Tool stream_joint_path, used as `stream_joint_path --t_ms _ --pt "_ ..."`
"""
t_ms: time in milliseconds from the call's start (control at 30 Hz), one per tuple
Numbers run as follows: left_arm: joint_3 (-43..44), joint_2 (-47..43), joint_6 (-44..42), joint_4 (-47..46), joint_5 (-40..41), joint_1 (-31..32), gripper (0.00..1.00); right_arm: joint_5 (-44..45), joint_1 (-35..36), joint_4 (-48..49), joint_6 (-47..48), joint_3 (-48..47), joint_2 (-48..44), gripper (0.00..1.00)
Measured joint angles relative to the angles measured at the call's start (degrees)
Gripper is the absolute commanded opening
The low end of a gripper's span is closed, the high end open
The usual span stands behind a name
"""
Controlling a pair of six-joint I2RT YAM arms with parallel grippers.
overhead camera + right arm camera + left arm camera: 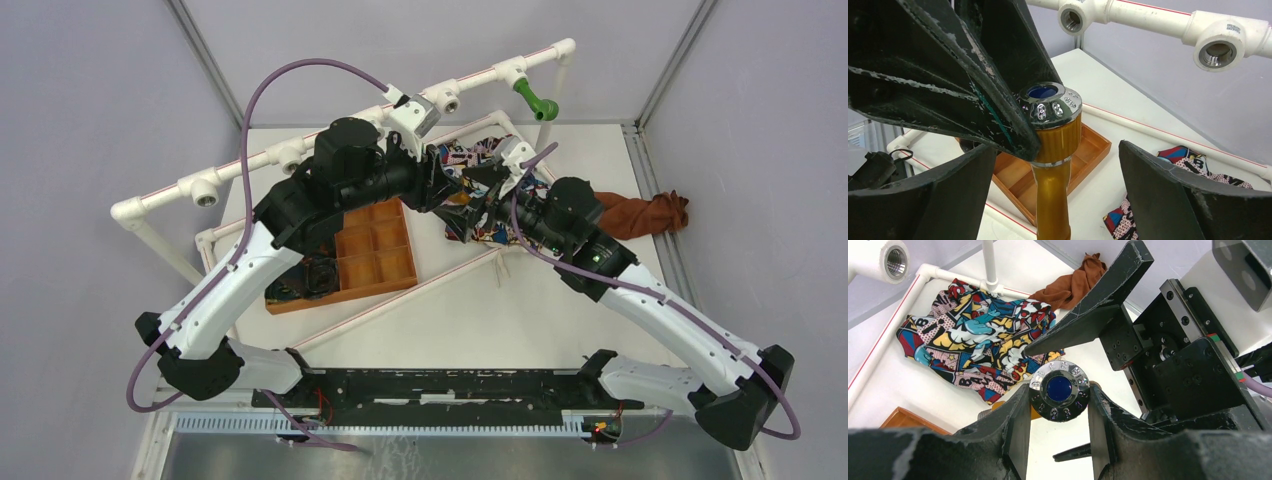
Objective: Install the water faucets
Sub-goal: Adjust the water faucet.
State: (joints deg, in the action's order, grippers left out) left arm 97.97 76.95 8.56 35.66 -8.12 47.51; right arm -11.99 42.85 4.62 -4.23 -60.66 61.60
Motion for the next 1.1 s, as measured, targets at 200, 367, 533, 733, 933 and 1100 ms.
stream_joint_path --t_ms 200,367,533,733,933,1100 --pt "0.0 0.0 0.0 0.0 0.0 0.0 0.02 0.0 0.0 0.6 0.1 0.0 0.1 0.68" --pt "0.0 0.0 0.0 0.0 0.0 0.0 0.02 0.5 0.1 0.9 0.1 0.0 0.7 0.65" --pt "0.0 -0.1 0.0 0.0 0.0 0.0 0.02 1.5 0.6 0.9 0.5 0.0 1.4 0.58" --pt "0.0 -0.1 0.0 0.0 0.0 0.0 0.02 2.3 1.3 1.0 1.3 0.0 1.9 0.45" --pt "0.0 -0.1 0.0 -0.2 0.2 0.0 0.02 2.3 1.7 1.1 1.8 0.1 2.0 0.11" --pt "0.0 -0.2 0.0 -0.2 0.2 -0.1 0.02 2.1 1.8 1.9 1.9 0.5 2.0 0.00"
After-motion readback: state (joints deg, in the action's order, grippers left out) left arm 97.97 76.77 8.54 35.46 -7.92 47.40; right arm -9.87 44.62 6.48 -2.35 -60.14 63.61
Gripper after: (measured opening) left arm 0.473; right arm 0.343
